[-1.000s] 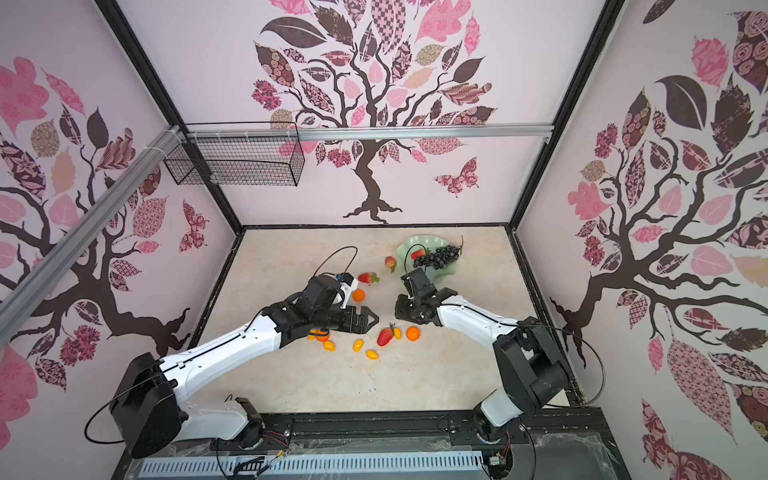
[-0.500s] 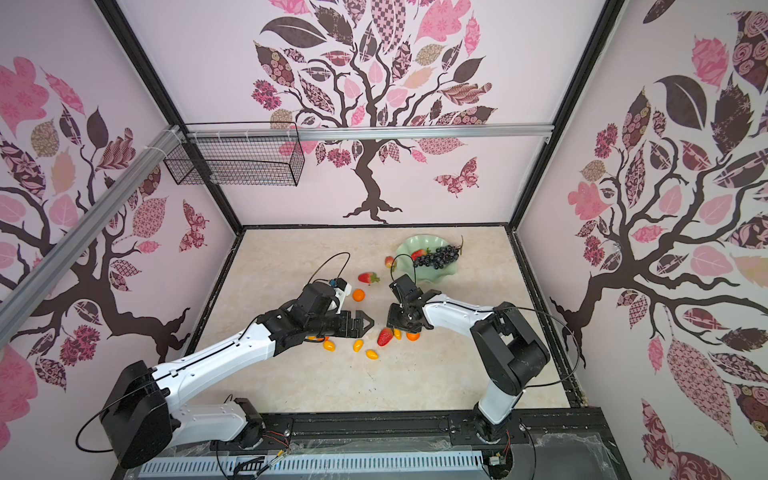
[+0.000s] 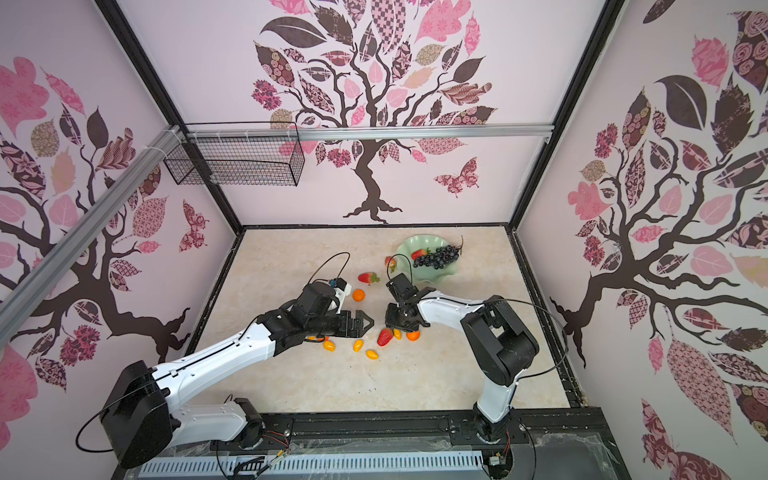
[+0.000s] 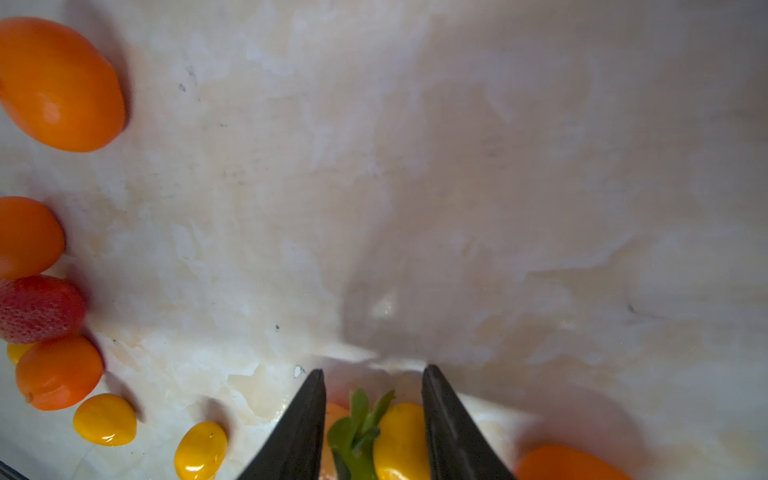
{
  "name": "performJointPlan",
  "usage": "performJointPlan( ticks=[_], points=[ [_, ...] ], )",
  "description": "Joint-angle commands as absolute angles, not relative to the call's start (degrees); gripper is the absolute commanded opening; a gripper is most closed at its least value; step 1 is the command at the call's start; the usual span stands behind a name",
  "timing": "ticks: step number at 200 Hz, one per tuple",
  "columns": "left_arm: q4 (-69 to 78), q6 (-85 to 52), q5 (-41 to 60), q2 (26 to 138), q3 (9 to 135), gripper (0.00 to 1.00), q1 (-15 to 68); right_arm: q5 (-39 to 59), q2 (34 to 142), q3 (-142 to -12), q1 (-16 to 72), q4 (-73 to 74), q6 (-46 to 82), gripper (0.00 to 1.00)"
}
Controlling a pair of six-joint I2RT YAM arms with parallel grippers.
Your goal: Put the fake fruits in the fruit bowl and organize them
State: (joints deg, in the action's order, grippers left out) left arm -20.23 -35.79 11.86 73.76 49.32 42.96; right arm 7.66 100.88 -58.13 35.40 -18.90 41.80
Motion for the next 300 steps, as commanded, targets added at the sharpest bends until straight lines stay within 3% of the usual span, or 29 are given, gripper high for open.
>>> performJointPlan(
  ticks=[1,228,300],
  points=[
    [-19.9,-35.9,11.9,74.0,48.9,0.99,43.1,8.2,102.9,-60.2,35.5,-20.0,41.0,0.4],
    [-19.3,-36.7,11.9,75.6,48.7,0.99,43.1,8.8,102.5,-58.2,35.6,-16.1,43.8,0.11],
    [-20.5,-36.2,10.6,74.8,49.6,0.99,43.1,8.8,99.9,-58.2,35.6,-16.0,44.4,0.07]
  ],
)
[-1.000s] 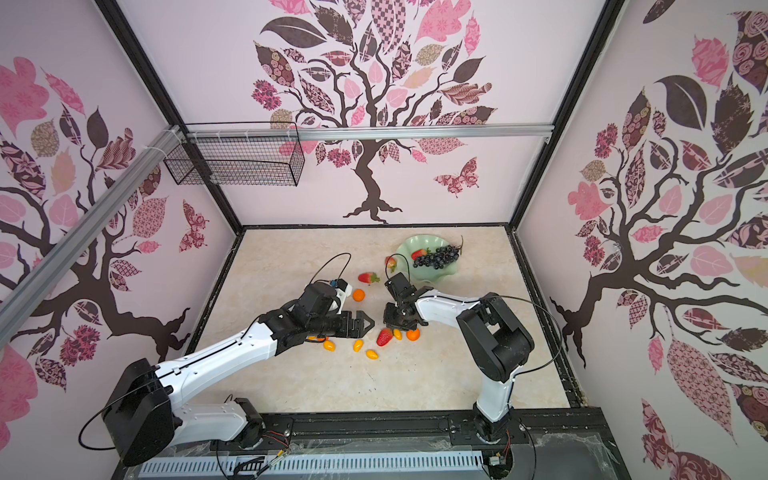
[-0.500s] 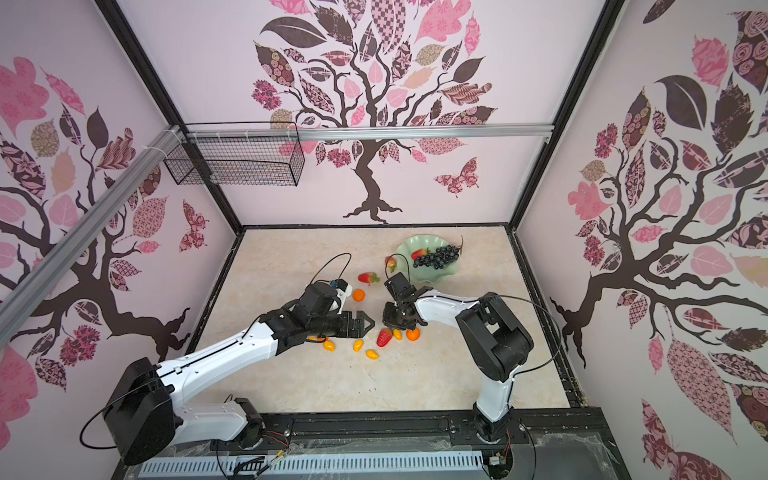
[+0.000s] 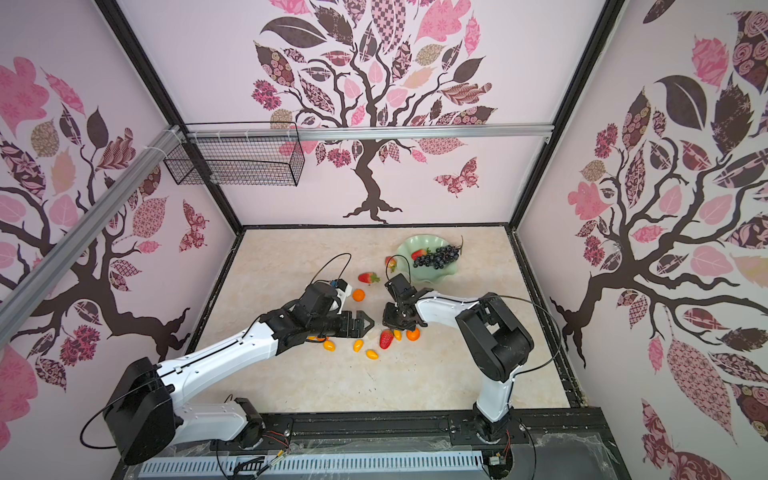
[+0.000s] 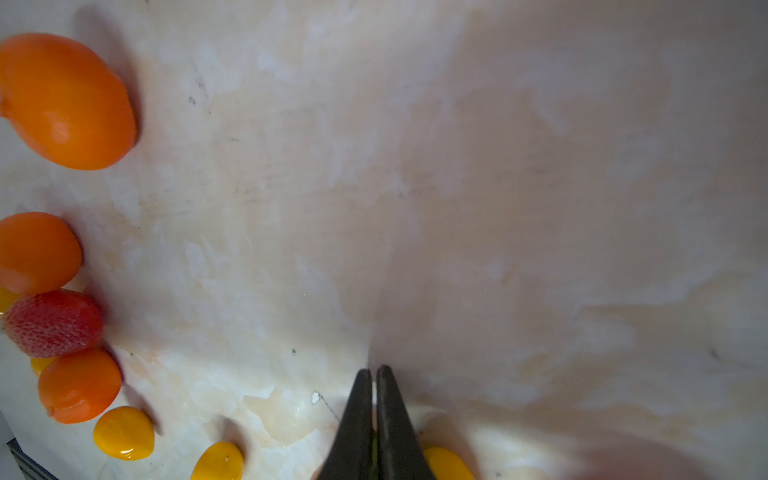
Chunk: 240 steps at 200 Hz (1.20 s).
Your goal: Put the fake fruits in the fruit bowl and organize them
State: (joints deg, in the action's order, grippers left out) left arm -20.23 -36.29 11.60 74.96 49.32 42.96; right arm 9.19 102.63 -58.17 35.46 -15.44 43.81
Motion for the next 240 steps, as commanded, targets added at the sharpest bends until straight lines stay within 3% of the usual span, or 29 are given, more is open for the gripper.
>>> performJointPlan(
  ticks=[1,113,178,219,240],
  points=[
    [-20.6,-36.2,10.6,74.8,49.6,0.99,43.1,8.8,99.8,-58.2,35.6,-16.0,44.4,0.07],
    [-25.2,-33.0,6.0,74.6,57.5,0.99,42.5,9.0,85.3,-55.8,35.6,-14.4,43.1,0.01],
    [-23.4,-30.0,7.2,79.3,64.7,0.99,40.9,0.1,75.1,-56.8,34.8,-13.2,28.6,0.0],
    [-20.8,-30.6,14.0,84.3,70.9,0.98,36.2,-8.9,73.8,-61.7,34.5,-14.9,18.0,0.0],
    [-20.2,-30.2,14.9,87.1,74.6,0.99,35.1,-11.0,72.7,-58.3,33.4,-8.1,12.0,0.0]
  ],
)
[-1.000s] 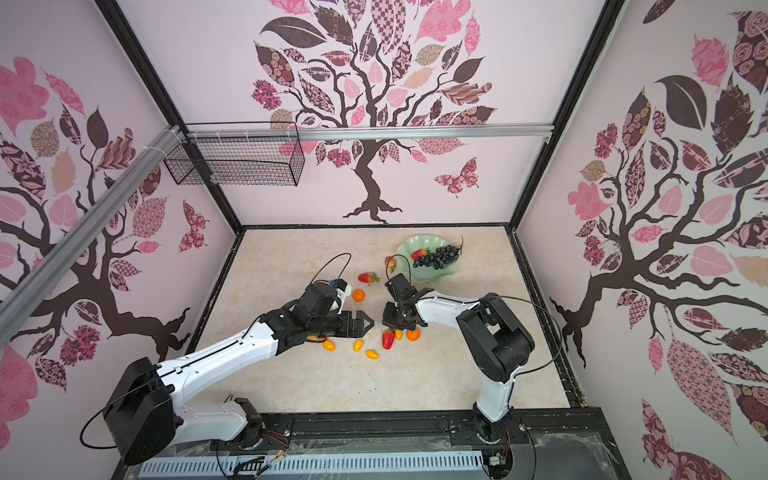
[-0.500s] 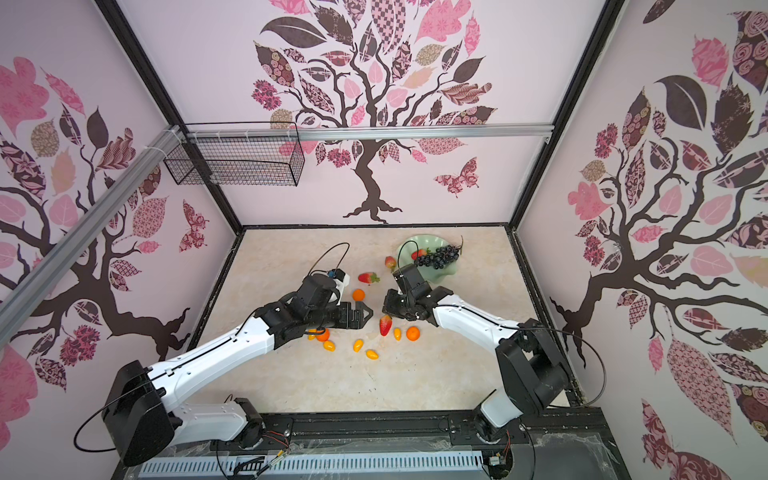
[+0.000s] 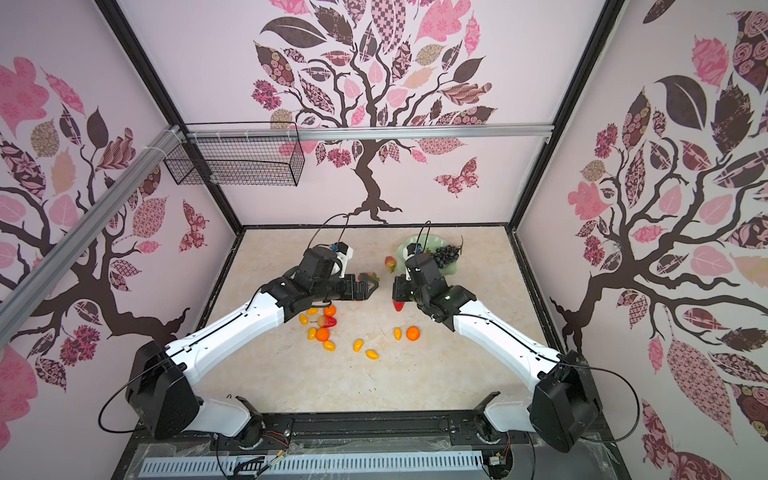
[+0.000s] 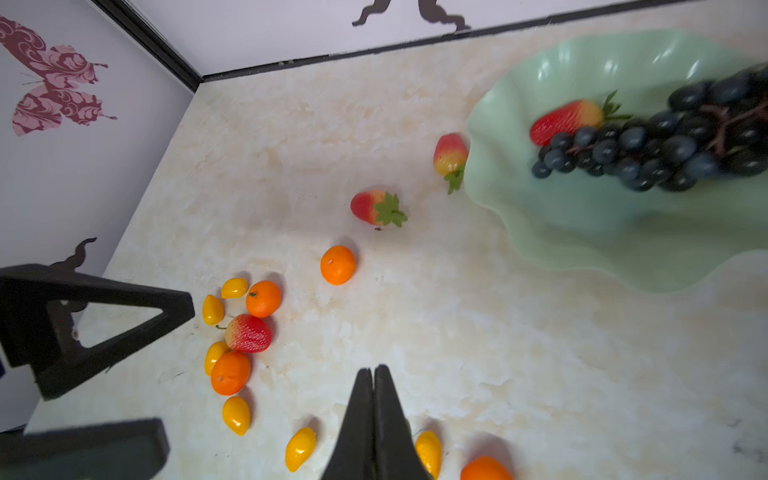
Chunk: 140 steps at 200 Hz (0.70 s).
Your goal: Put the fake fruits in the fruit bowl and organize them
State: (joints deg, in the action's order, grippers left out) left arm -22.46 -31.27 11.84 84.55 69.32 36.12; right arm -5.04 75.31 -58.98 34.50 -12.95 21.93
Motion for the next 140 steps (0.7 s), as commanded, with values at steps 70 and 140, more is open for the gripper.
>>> performJointPlan(
  ticks=[70,140],
  points=[
    [-17.9,-32.6,17.6,98.6,87.4,0.99,32.0,-7.0,78.0,-57.4,22.6,6.2,0.5,0.0],
    [-16.8,-34.4,19.9,108.8,97.3,0.99,28.7,-5.8,92.5,-66.5,17.6,15.2,-3.2,0.0]
  ],
)
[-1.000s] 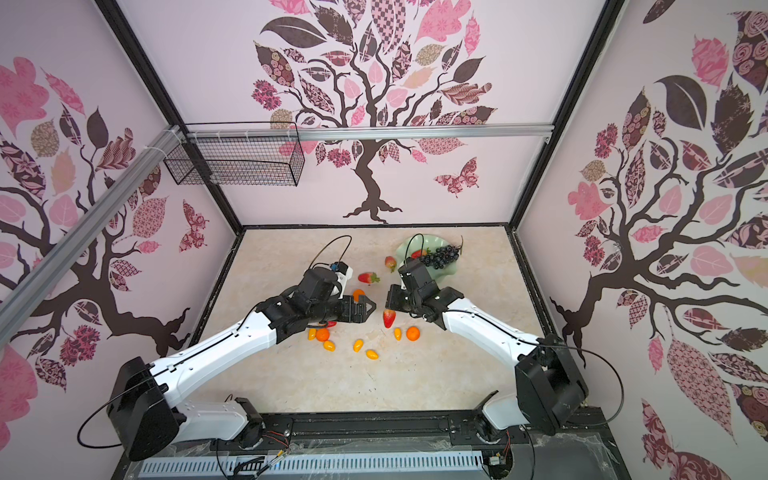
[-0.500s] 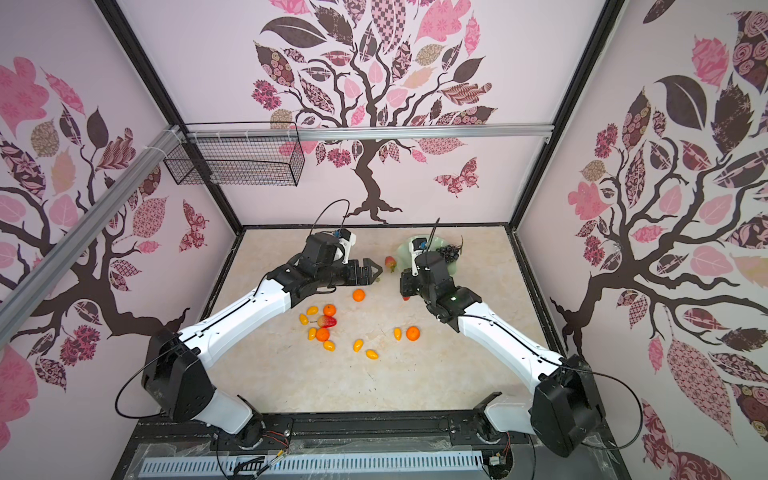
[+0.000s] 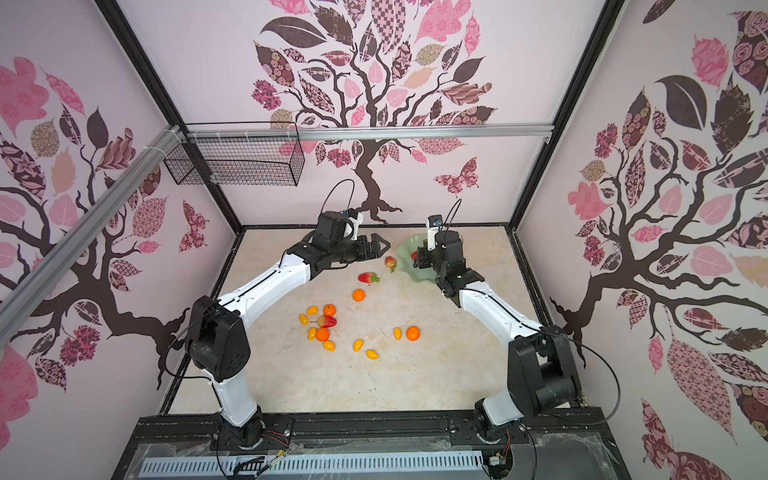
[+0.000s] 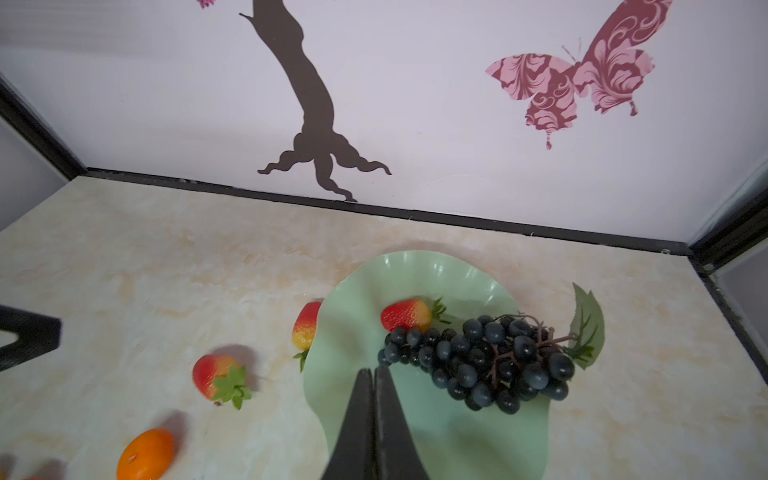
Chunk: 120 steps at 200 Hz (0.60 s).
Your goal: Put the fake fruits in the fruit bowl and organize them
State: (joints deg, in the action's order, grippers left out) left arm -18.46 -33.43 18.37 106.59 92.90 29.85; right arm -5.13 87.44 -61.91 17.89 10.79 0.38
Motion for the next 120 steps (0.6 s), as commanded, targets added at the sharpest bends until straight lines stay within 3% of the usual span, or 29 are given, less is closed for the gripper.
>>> performJointPlan(
  ticks=[1,40,72,120],
  points=[
    [-16.8,-34.4,20.0,108.9,97.3,0.99,28.6,-5.9,92.7,-66.7,17.6,15.2,-3.3,0.0],
    [-13.6,-33.6,22.1,107.7,90.3,0.99,27.1,-8.5,99.9,-69.3,17.6,21.9,-12.6,0.0],
    [-13.9,-32.4,22.8,107.4,89.4,0.98,26.9,-7.9,106.9,-74.2,17.1,22.4,-28.2,0.0],
    [-6.3,-37.7,32.4,108.5,87.6,0.99,24.2,-6.4,114.5,-81.0,15.4,21.2,-39.6,0.0]
  ],
)
